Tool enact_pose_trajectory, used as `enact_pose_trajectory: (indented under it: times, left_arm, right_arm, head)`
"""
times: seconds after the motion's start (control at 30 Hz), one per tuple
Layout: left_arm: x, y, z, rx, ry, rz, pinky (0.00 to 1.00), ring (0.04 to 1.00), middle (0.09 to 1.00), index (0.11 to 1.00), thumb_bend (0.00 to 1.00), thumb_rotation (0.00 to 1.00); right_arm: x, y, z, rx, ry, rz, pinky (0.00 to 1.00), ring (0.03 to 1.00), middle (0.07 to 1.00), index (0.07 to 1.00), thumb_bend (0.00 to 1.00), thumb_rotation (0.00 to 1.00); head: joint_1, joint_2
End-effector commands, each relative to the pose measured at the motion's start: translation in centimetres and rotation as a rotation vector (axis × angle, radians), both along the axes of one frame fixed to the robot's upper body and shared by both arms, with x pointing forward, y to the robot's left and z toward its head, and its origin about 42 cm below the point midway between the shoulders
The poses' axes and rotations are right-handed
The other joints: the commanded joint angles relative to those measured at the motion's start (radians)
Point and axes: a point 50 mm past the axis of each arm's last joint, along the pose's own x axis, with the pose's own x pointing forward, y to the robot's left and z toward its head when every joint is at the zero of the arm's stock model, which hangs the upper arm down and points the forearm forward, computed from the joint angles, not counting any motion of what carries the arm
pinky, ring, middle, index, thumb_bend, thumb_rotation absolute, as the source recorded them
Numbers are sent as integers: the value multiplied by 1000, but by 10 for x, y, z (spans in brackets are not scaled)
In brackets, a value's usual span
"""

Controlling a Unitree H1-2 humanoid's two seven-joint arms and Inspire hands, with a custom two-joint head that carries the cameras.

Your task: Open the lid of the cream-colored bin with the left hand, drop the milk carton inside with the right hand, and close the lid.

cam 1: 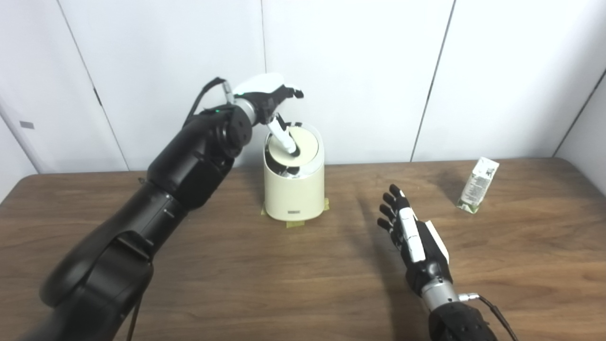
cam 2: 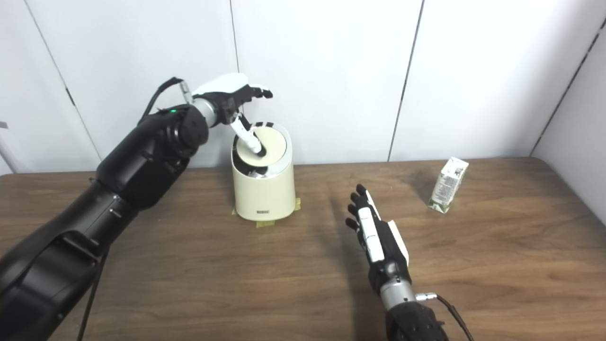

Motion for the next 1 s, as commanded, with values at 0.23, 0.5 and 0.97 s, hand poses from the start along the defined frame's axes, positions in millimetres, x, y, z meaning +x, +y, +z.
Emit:
enact_pose_trajectory:
  times: [0.23,0.5,0.97]
  left_arm:
    - [3,-9,34,81,-179,-55,871,940,924,894,971,109]
    - [4,-12,31,67,-190,-73,877,932,918,894,946,110]
    - [-2,-17,10,108,-228,-112,839,909,893,888,949,113]
  right_arm:
    - [9,11,22,9,-92,1,907,944,959,982,602,1000]
    - [8,13,25,6,-95,-1,904,945,957,980,588,1000]
    - [7,13,30,3,-110,-10,874,930,946,971,589,1000]
  head:
    - [-3,0]
    - [-2,7]
    - [-4,12]
